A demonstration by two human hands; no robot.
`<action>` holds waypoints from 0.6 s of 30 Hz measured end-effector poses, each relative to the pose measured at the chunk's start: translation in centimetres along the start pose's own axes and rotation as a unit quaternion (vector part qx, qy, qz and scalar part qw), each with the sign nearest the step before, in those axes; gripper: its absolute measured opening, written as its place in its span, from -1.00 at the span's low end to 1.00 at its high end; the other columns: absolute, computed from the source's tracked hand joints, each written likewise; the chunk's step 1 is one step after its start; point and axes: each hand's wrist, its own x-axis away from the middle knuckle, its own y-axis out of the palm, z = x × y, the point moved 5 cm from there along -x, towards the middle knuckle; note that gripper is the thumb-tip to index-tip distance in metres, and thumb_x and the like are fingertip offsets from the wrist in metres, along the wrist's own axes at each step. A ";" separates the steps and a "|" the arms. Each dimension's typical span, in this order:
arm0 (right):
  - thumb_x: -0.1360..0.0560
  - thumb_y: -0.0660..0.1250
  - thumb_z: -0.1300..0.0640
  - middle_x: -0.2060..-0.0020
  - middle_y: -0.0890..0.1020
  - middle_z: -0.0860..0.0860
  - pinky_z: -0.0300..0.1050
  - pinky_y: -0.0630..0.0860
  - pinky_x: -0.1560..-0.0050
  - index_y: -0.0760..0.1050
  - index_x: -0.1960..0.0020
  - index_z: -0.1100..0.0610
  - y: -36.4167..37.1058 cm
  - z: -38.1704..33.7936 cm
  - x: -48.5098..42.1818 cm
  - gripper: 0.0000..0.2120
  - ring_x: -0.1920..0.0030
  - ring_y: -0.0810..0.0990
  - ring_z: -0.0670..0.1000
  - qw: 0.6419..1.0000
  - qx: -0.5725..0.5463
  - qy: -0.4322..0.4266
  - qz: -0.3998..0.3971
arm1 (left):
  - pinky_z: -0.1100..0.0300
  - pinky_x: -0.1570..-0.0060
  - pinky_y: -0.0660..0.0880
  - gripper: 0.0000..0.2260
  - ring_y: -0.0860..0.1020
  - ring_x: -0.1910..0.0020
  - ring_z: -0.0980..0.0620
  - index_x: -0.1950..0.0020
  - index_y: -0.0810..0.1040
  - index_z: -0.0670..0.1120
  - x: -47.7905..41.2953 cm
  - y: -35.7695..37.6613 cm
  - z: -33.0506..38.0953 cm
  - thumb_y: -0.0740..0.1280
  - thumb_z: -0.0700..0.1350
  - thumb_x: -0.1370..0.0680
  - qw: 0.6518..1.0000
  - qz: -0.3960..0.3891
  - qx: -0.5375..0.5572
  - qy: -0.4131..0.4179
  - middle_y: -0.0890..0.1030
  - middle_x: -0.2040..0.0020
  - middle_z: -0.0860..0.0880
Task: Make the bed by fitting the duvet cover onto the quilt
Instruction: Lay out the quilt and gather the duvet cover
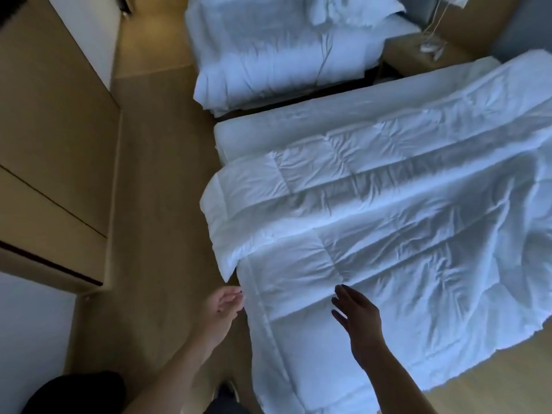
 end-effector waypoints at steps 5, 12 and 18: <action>-0.49 0.50 0.14 -0.08 0.68 0.19 0.06 0.62 -0.10 0.60 -0.20 0.18 8.7 -0.2 -2.6 -0.69 -0.14 0.67 0.17 0.998 -0.041 0.038 0.025 | 0.15 -0.24 0.46 -0.70 0.51 -0.32 -0.03 -0.35 0.52 -0.10 -11.7 -0.3 3.0 0.37 -0.12 -0.62 0.961 -0.077 -0.251 0.083 0.56 -0.29 -0.04; -0.48 0.51 -0.02 -0.03 0.68 0.08 0.03 0.65 -0.10 0.57 -0.27 0.13 20.1 3.7 -6.8 -0.57 -0.04 0.68 0.05 0.982 -0.064 0.078 0.159 | -0.09 -0.33 0.38 -0.52 0.20 -0.51 -0.17 -0.50 0.35 0.04 -26.6 5.4 4.3 0.28 -0.17 -0.58 0.538 -0.314 -0.713 0.323 0.13 -0.60 -0.08; -0.54 0.42 -0.01 -0.06 0.66 -0.03 -0.07 0.66 -0.02 0.53 -0.33 0.10 25.2 9.0 -8.9 -0.60 0.02 0.67 0.00 0.951 -0.091 0.137 0.261 | -0.10 -0.30 0.37 -0.38 0.09 -0.56 -0.20 -0.57 0.24 0.02 -31.5 7.6 2.6 0.34 -0.27 -0.55 0.158 -0.417 -0.782 0.436 -0.11 -0.65 -0.08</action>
